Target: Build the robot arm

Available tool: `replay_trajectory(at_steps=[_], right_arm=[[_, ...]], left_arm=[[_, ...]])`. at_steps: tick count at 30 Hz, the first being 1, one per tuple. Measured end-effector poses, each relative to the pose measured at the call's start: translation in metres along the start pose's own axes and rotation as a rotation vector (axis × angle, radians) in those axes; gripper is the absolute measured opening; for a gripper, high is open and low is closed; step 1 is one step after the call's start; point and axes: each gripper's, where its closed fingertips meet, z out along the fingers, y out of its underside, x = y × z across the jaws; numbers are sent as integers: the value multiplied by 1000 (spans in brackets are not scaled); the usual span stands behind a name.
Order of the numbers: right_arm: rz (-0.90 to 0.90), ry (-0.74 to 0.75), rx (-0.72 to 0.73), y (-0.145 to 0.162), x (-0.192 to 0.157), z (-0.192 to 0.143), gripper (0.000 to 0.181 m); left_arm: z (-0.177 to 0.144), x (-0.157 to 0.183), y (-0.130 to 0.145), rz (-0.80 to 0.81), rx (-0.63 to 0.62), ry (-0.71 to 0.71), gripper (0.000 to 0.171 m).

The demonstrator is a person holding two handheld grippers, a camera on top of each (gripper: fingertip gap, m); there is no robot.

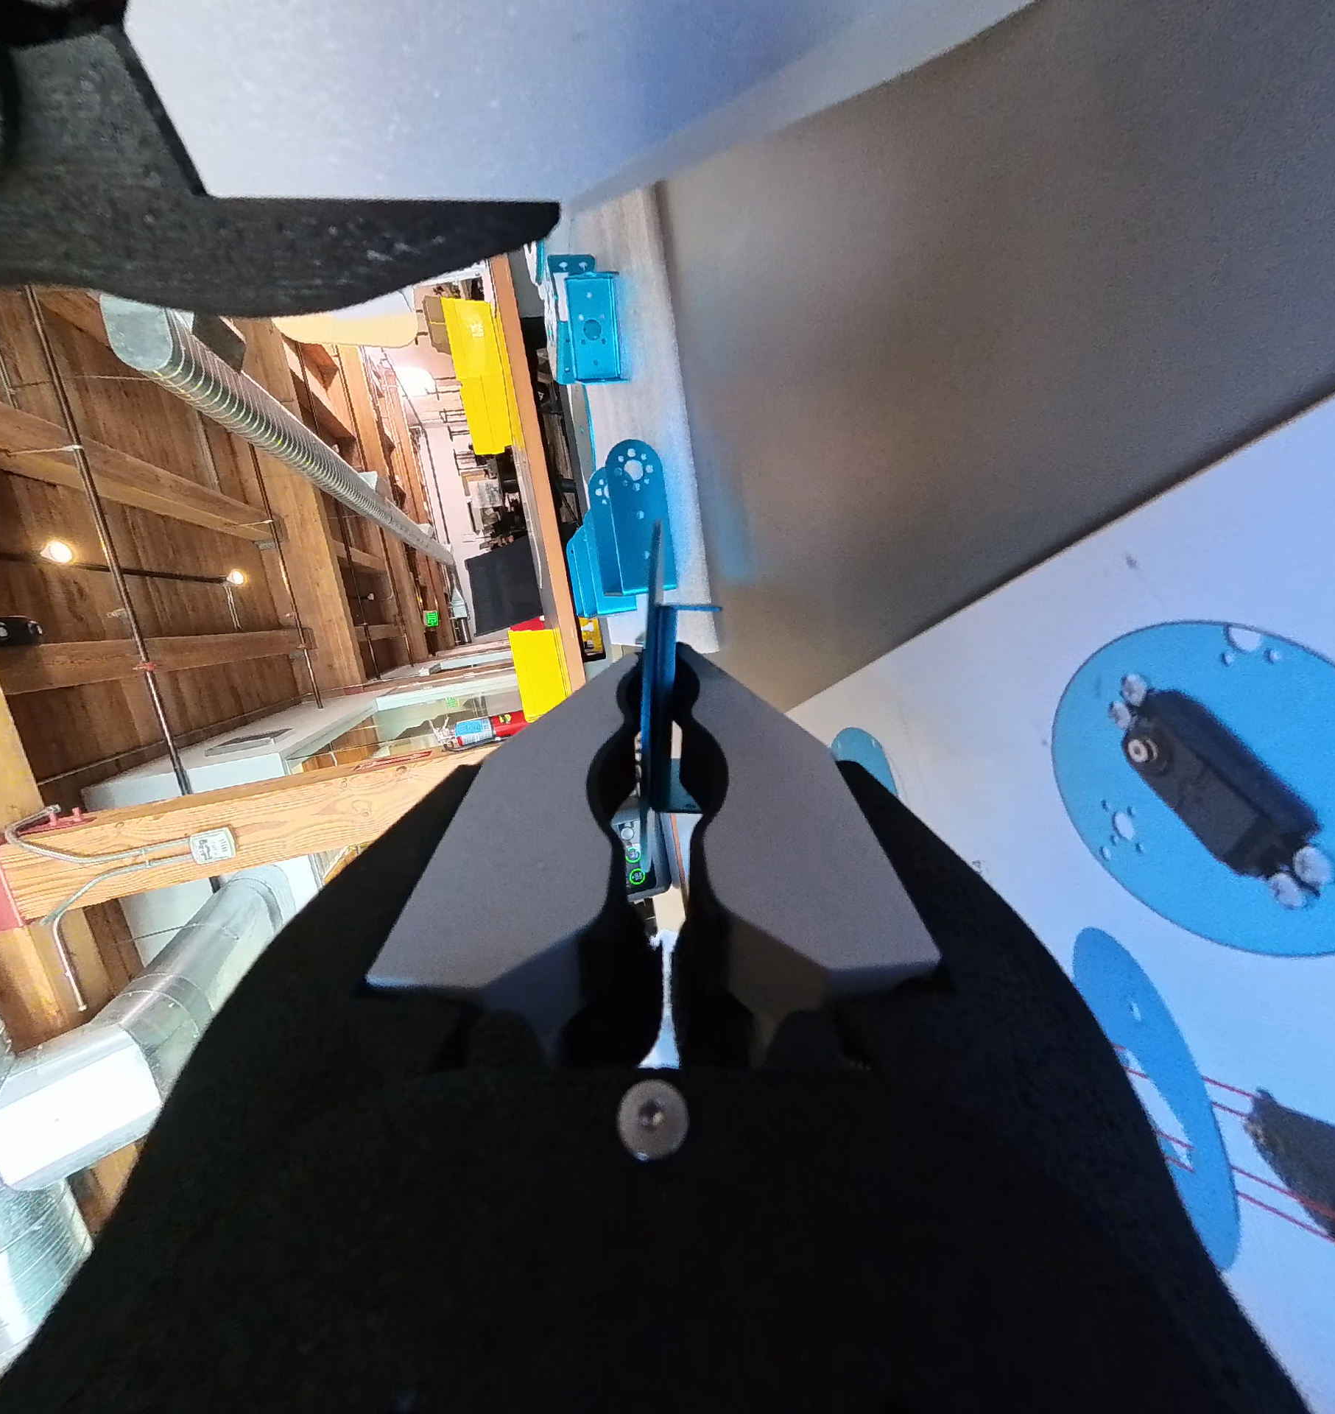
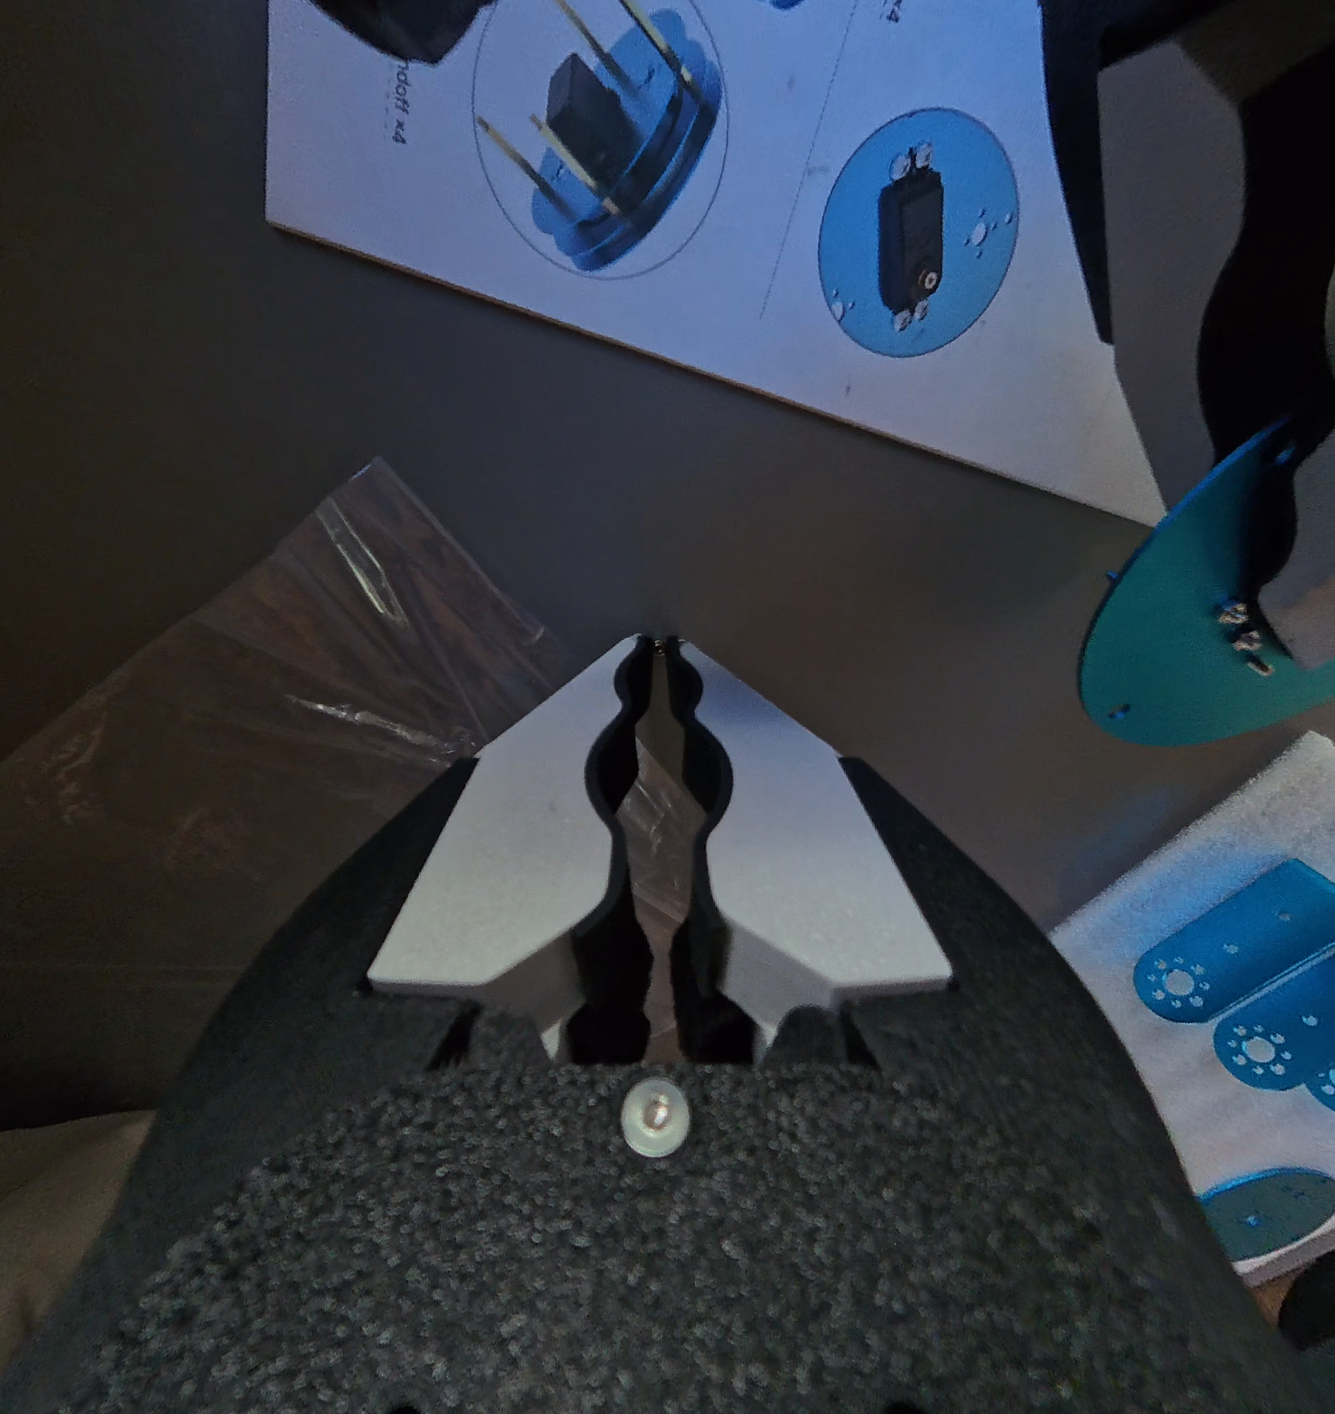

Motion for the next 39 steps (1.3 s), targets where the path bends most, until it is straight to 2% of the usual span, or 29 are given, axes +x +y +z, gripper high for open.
replay_trajectory(at_steps=[7, 12, 15, 20, 24, 39], right_arm=[[-2, 12, 15, 5, 4, -1, 2], [10, 36, 53, 6, 8, -15, 2], [14, 61, 91, 5, 11, -29, 2], [38, 111, 150, 8, 19, -52, 2], [39, 120, 173, 7, 20, -59, 2], [54, 128, 173, 10, 25, -56, 2]], left_arm=[[0, 1, -3, 0, 10, 3, 1], [0, 3, -8, -5, 27, 7, 1], [-2, 4, -25, -8, 81, -2, 1], [-10, 5, -71, 15, 209, -38, 1], [-14, 5, -94, 28, 254, -58, 1], [-18, -7, -95, -40, 275, -88, 1]])
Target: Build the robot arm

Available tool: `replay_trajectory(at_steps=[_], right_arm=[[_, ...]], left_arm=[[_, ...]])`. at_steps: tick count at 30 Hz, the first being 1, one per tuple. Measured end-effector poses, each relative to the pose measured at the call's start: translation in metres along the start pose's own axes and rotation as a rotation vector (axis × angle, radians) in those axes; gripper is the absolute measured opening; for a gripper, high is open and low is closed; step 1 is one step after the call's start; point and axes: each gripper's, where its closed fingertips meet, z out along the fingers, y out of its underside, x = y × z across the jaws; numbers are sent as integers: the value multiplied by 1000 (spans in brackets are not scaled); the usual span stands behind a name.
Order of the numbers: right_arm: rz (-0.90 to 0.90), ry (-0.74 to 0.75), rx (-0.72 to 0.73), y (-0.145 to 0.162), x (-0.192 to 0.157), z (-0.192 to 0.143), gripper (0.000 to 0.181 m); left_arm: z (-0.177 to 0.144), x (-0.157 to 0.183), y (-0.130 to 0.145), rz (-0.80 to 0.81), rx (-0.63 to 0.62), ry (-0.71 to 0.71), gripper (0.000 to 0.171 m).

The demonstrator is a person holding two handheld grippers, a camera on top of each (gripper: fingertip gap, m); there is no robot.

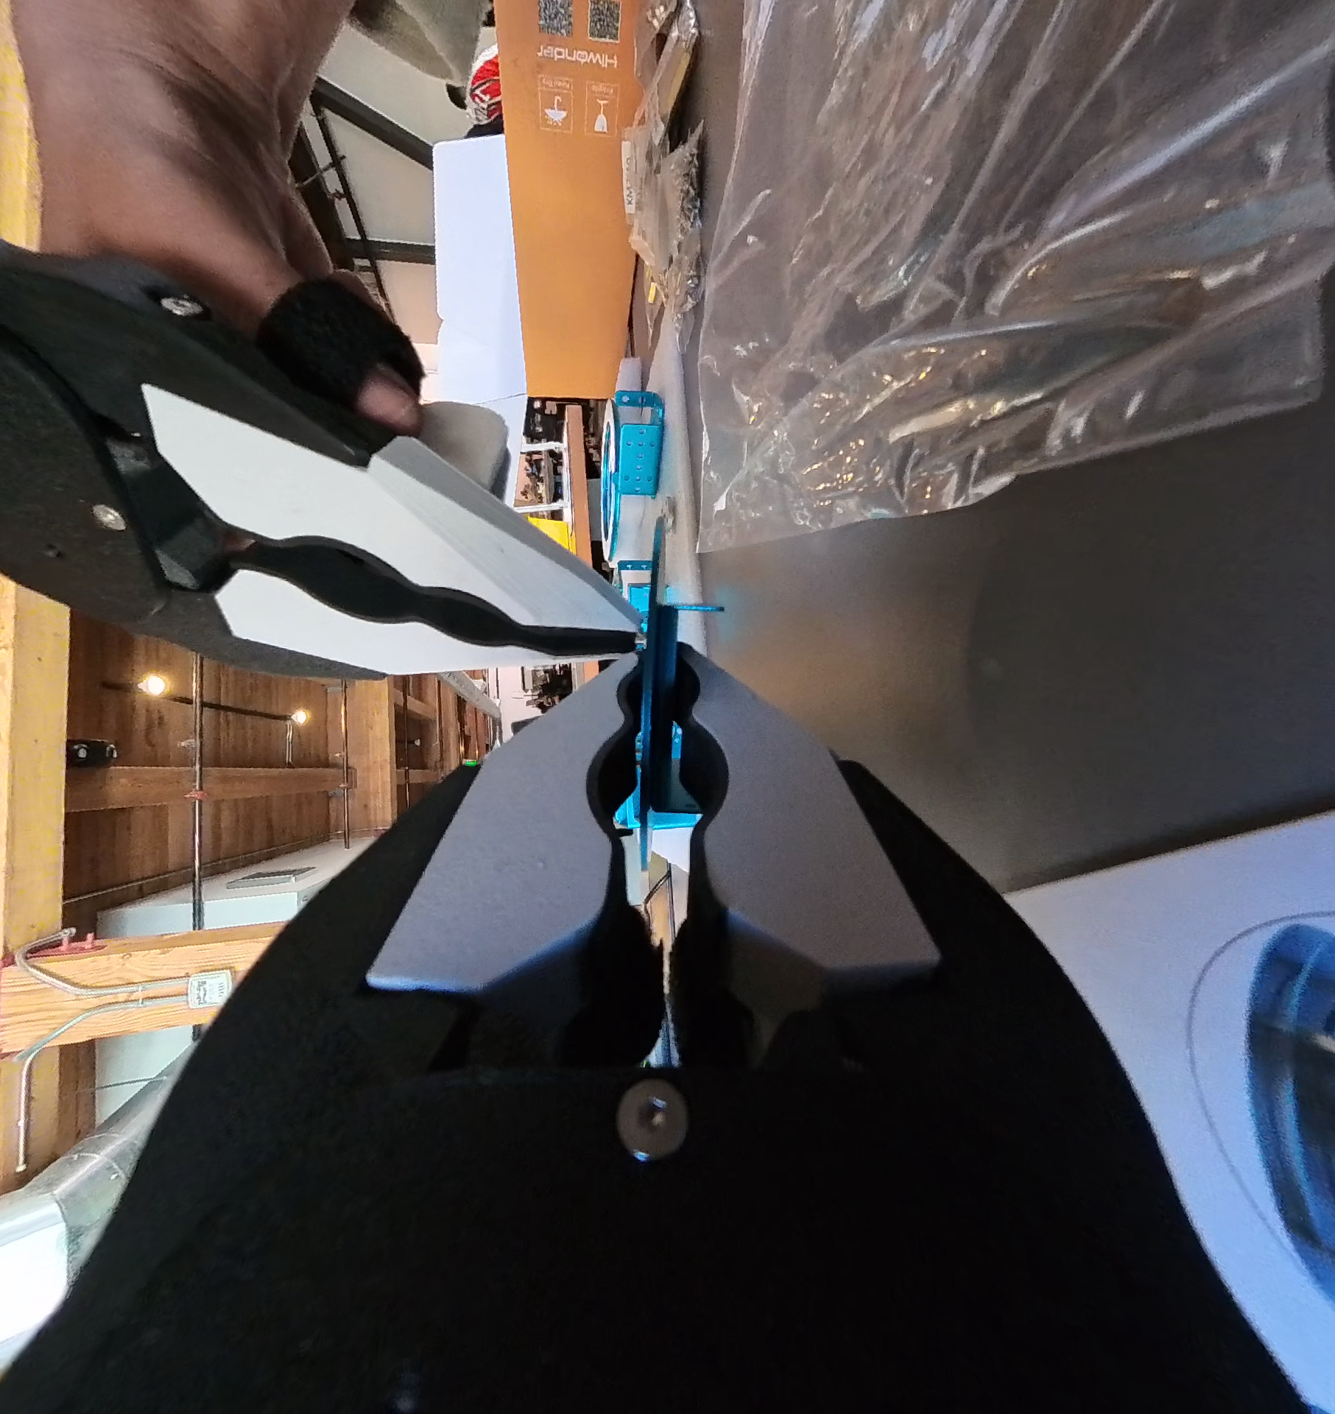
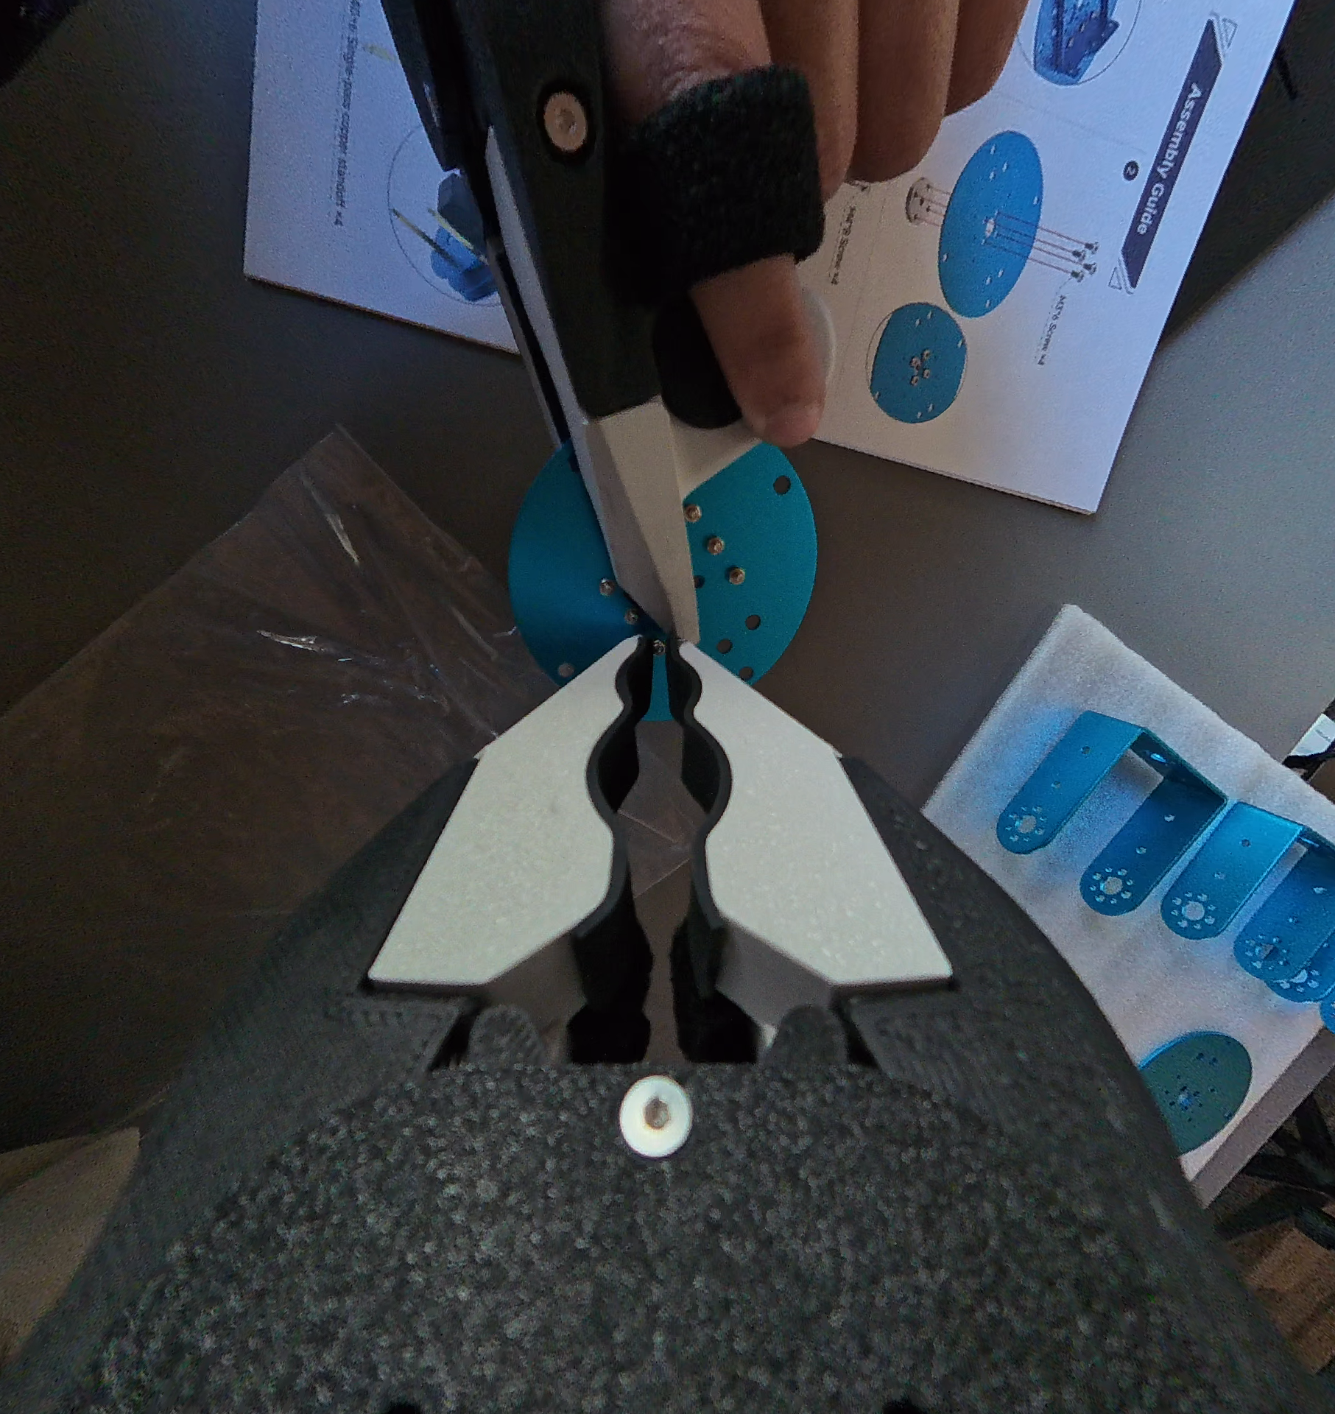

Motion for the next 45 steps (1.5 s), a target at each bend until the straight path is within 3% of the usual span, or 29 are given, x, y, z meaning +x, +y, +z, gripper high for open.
replay_trajectory(at_steps=[45], right_arm=[[242, -13, 55, -3, 21, -7, 3]], left_arm=[[5, -14, 19, -18, -97, -85, 1]])
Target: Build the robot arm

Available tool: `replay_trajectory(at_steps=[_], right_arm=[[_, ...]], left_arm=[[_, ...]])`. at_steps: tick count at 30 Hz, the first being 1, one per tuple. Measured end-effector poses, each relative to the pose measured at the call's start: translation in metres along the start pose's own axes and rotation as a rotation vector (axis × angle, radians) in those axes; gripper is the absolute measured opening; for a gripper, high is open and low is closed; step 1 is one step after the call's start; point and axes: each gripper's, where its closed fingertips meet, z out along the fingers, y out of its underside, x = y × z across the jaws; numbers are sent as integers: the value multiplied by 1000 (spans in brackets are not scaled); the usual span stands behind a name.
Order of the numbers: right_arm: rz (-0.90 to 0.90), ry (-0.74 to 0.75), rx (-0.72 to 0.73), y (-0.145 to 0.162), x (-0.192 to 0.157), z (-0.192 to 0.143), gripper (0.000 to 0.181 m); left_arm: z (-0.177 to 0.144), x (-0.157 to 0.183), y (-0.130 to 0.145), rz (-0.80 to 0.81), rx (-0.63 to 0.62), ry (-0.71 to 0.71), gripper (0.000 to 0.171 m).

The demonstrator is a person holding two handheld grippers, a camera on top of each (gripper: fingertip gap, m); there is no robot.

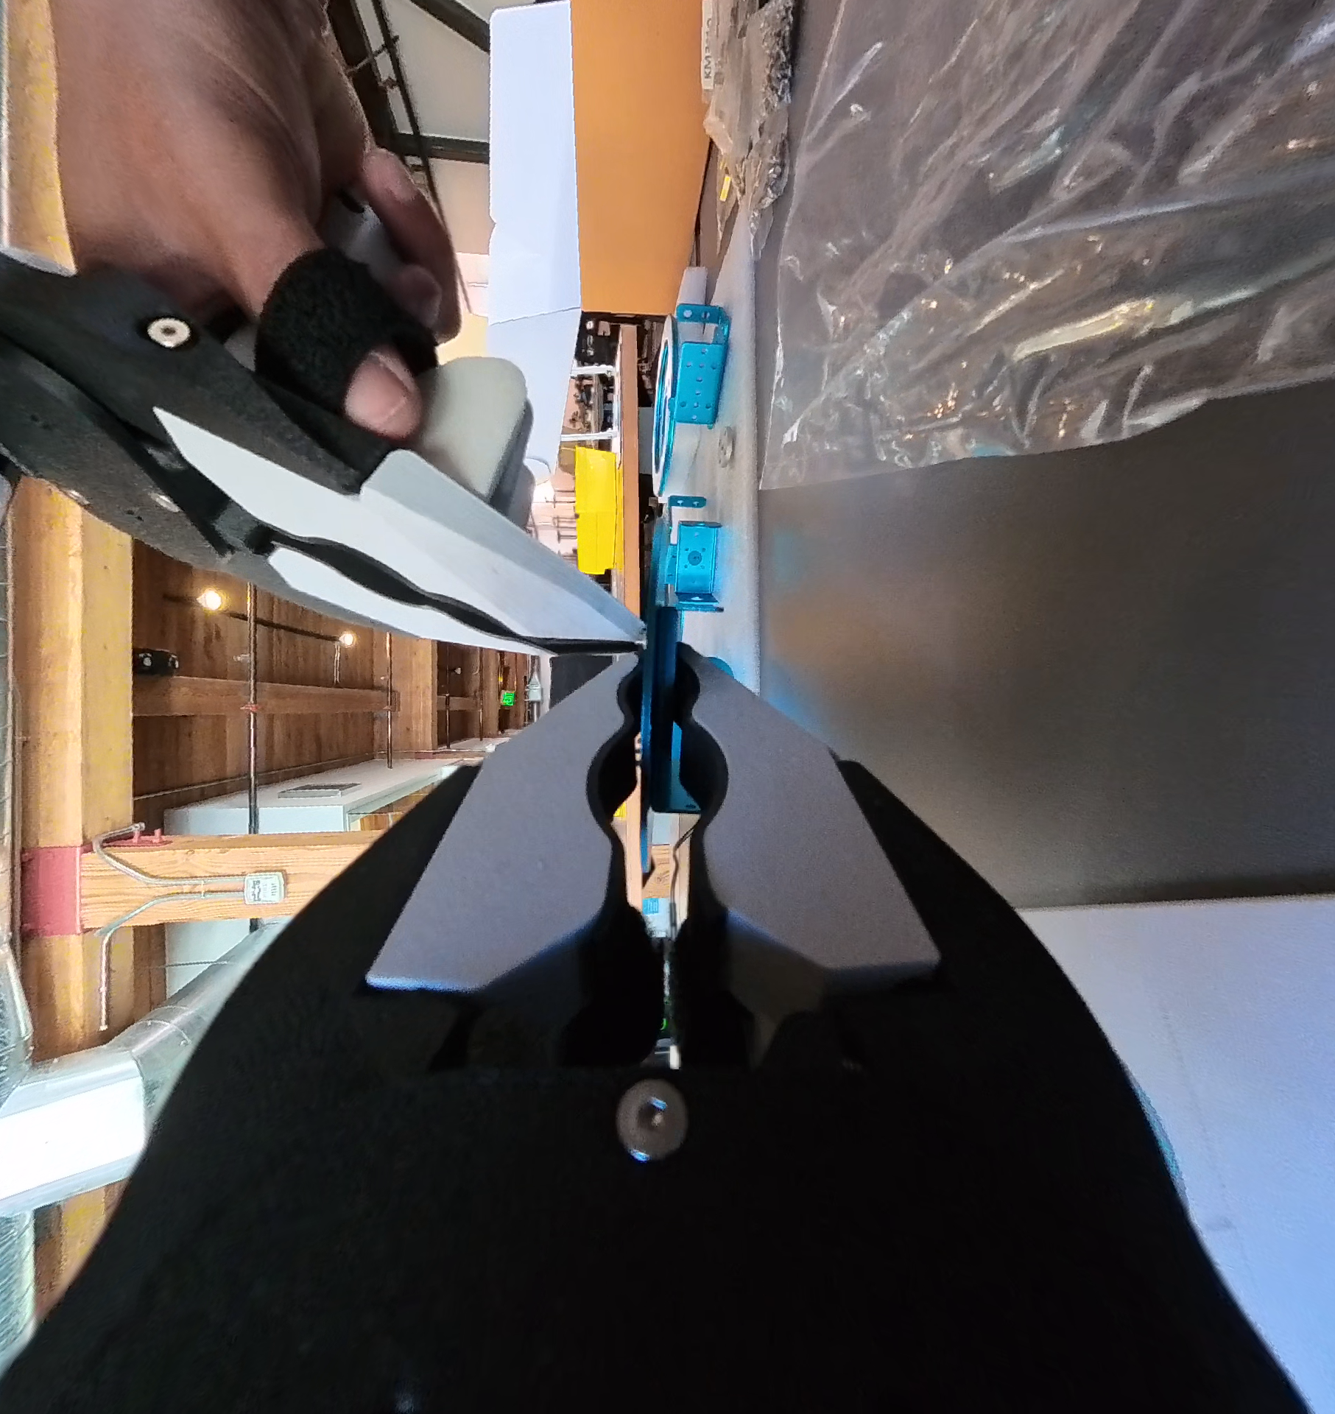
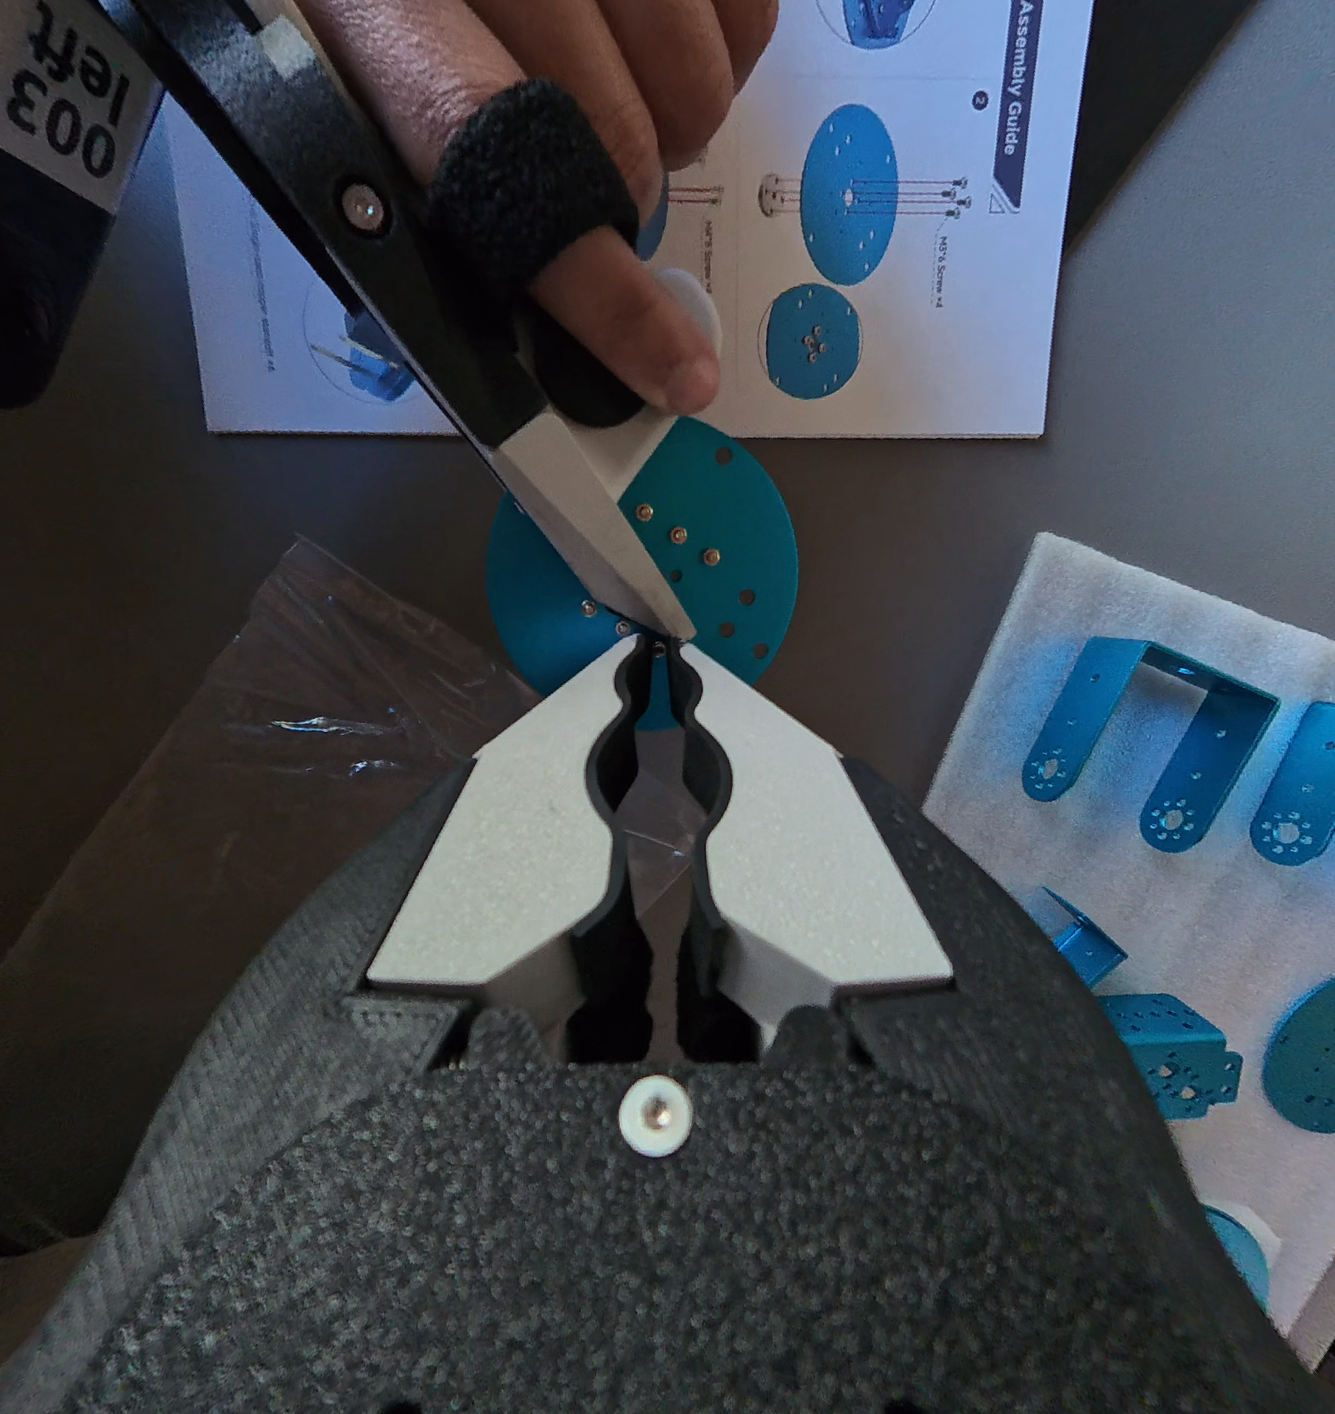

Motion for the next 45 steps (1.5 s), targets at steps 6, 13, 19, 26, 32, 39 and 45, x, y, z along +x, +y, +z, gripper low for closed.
replay_trajectory(at_steps=[6, 13, 19, 26, 32, 39, 45], right_arm=[[-2, 5, -3, 0, 0, 0, 3], [-3, 9, -4, 0, 1, 0, 3], [-1, 4, -8, 1, 0, 1, 4], [4, 4, -10, 1, 1, 0, 4], [3, 5, -12, 1, 0, 0, 4], [4, 5, -14, 2, 1, 0, 4], [2, 5, -5, 1, 1, -2, 4]], left_arm=[[0, 0, 0, -9, 2, 0, 1], [1, 0, 0, -13, -1, 3, 2], [1, 1, 1, -9, -3, 6, 1], [1, 1, 0, -4, -3, 3, 1], [1, 1, 0, -4, -4, 3, 1], [1, 1, 0, -2, -2, 5, 1], [1, 2, -1, 2, 1, 6, 1]])
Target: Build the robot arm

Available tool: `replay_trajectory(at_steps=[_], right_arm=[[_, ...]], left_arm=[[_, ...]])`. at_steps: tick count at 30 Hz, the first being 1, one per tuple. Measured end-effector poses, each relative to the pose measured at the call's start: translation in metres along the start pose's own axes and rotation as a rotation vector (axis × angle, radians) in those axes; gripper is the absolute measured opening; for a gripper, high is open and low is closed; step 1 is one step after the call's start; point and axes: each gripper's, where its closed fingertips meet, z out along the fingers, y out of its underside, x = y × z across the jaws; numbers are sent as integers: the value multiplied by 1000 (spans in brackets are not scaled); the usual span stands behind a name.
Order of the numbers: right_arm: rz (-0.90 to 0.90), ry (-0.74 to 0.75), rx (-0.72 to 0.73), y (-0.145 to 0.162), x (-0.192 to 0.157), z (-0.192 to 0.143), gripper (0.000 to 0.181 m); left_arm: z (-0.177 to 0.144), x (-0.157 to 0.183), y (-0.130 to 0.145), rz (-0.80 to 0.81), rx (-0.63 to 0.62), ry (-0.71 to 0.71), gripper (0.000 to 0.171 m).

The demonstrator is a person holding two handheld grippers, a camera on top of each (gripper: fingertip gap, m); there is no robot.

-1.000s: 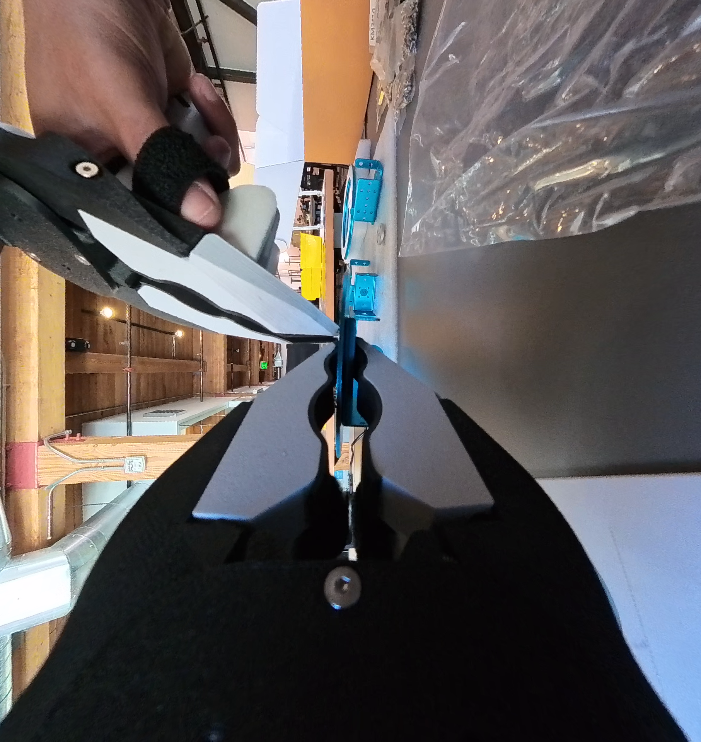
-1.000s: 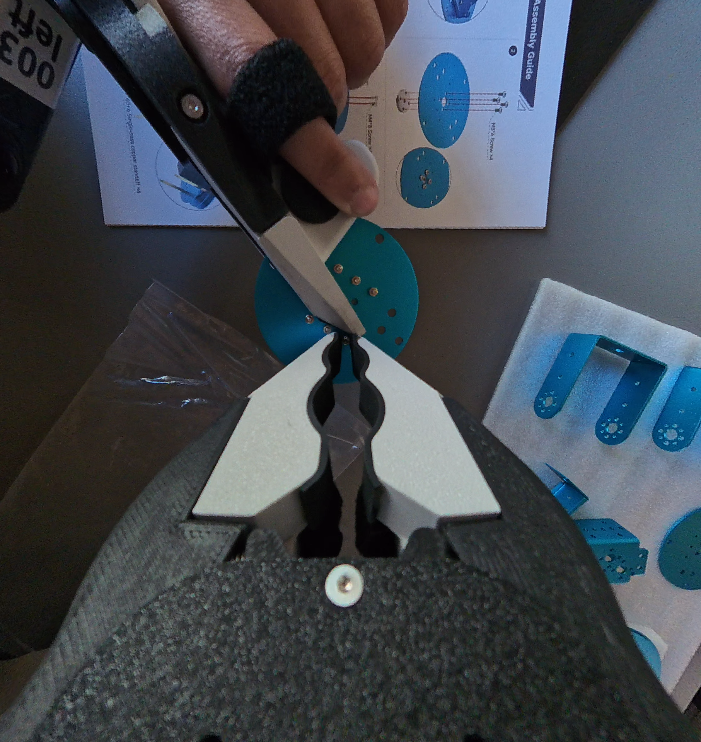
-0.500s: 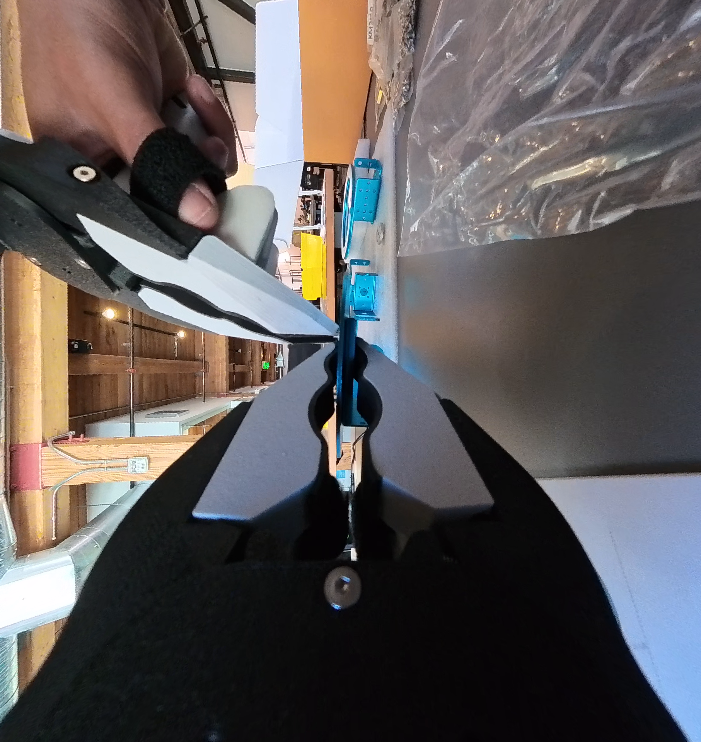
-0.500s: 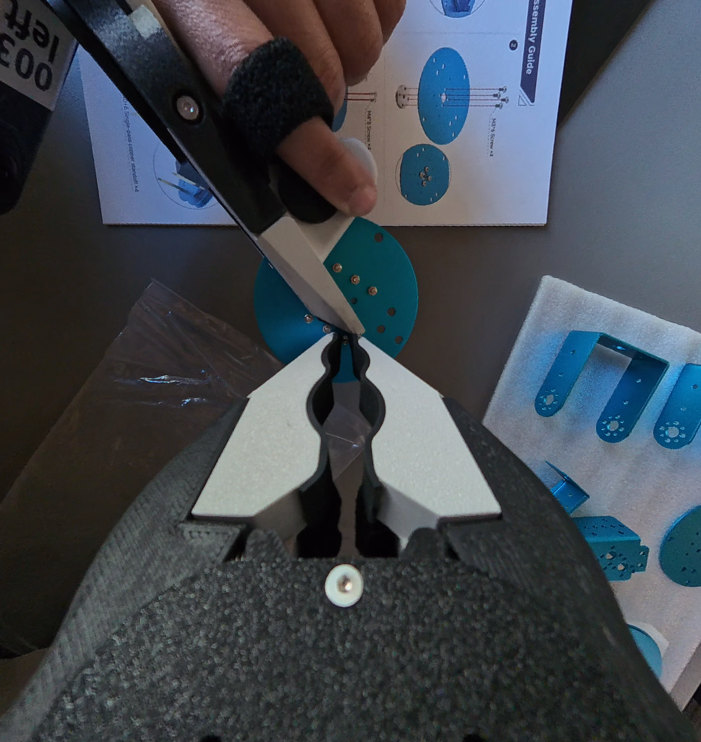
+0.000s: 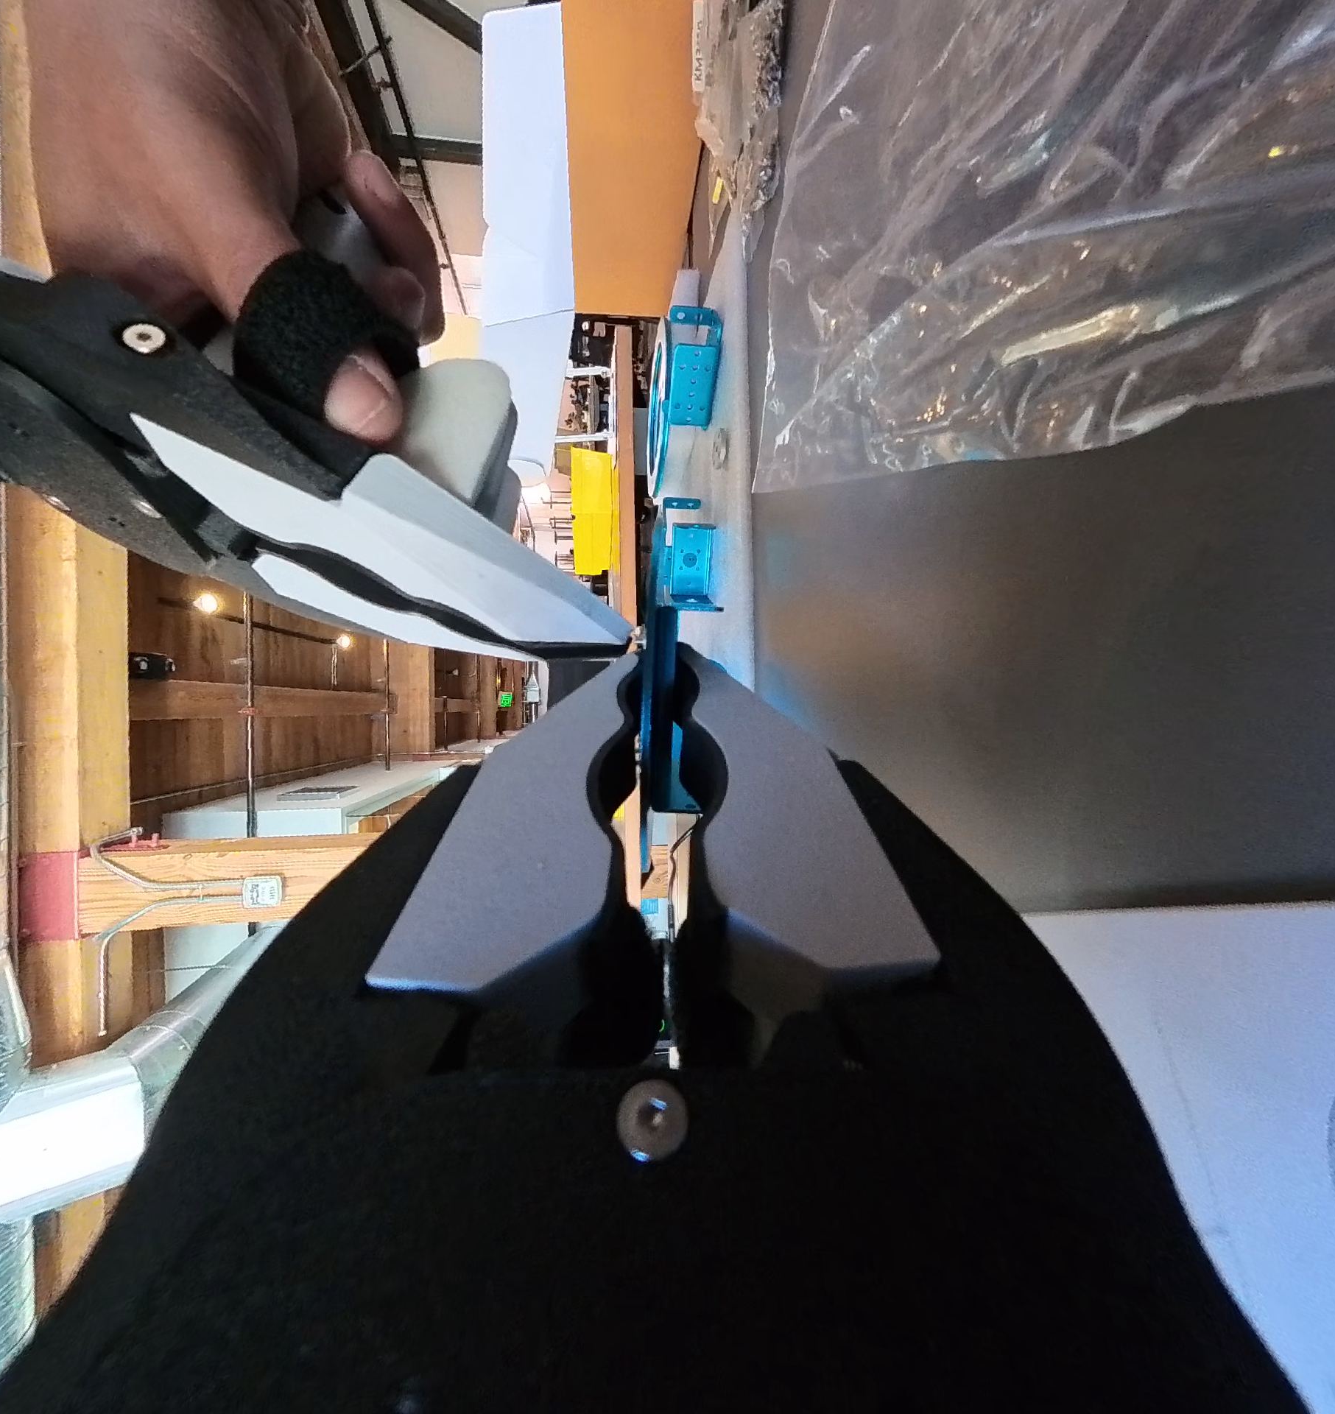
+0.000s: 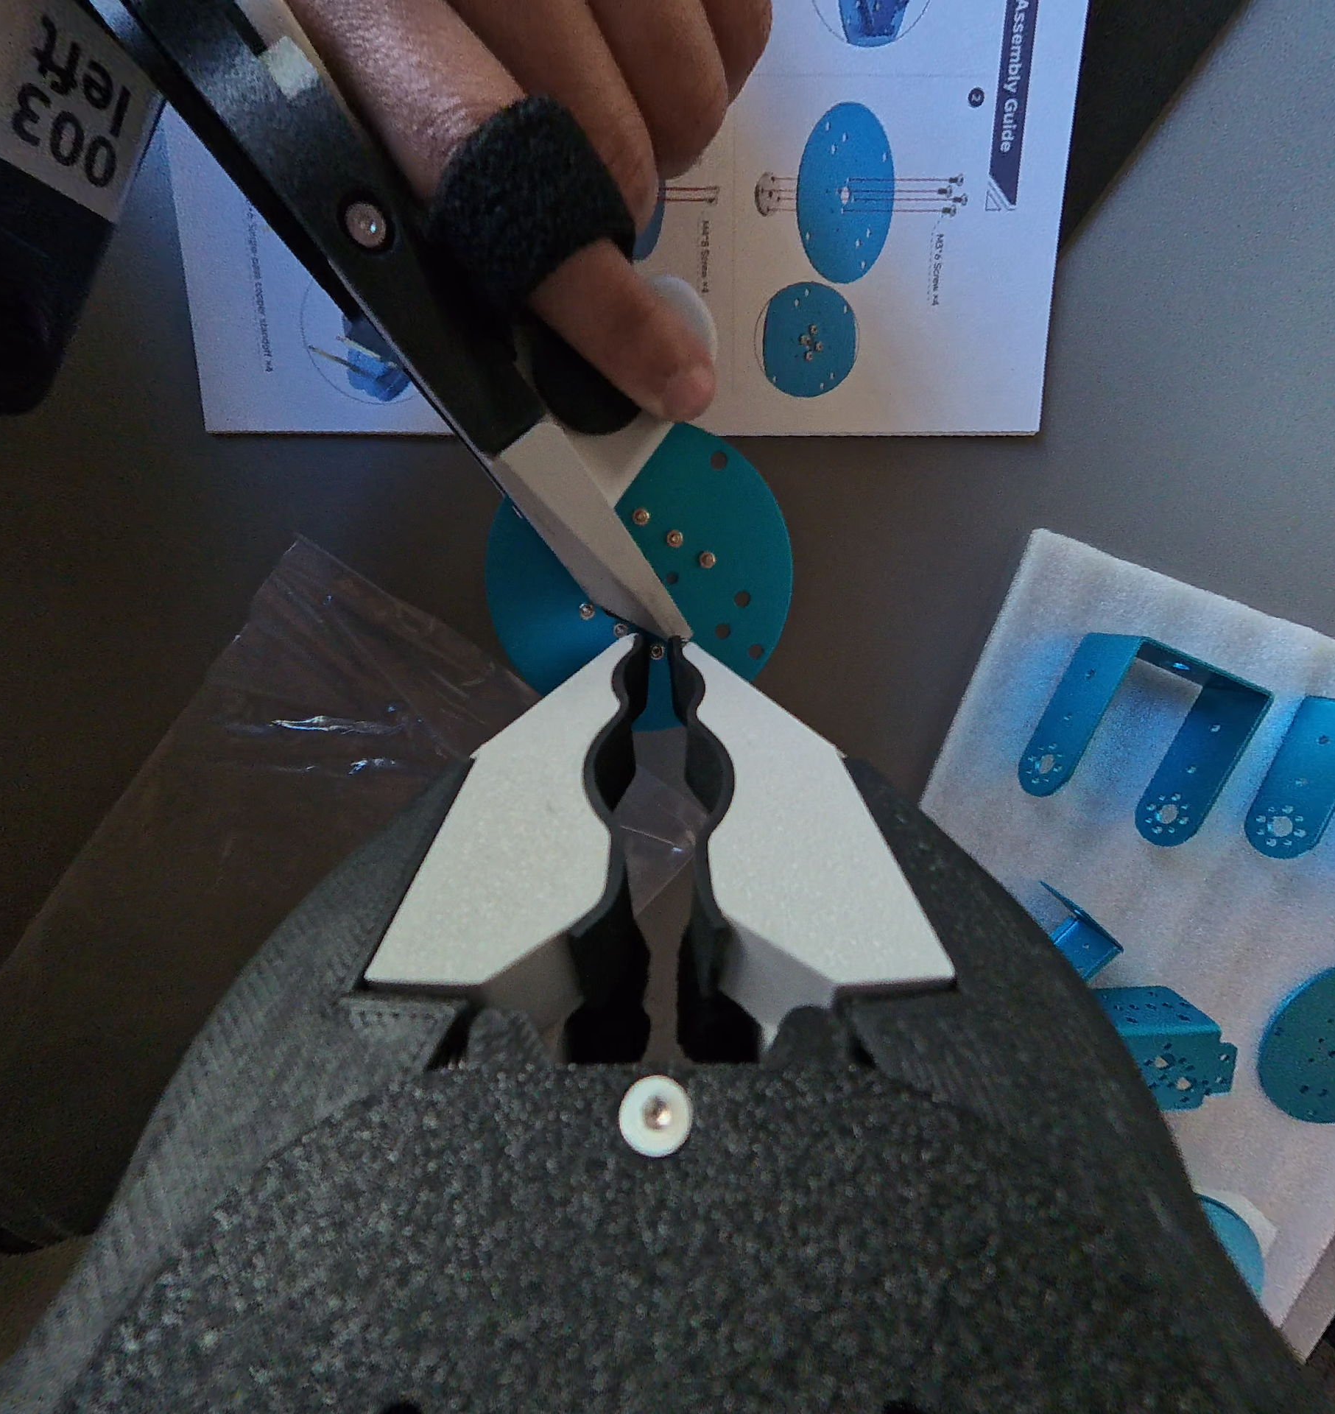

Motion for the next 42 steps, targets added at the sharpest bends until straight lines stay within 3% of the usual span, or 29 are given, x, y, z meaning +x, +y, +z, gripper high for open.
replay_trajectory(at_steps=[7, 11, 17, 42], right_arm=[[-21, 3, 33, -1, 1, -10, 7], [-45, -62, 109, 0, -5, -13, 25], [-55, -137, 160, -5, -13, -11, 24], [-25, -133, 96, 0, -14, -4, 27]], left_arm=[[0, -1, 0, 2, 2, -5, 1], [-1, -3, 0, 1, 0, -11, 1], [-1, -2, 1, 4, -2, -9, 1], [0, -1, 3, 13, -7, -6, 1]])
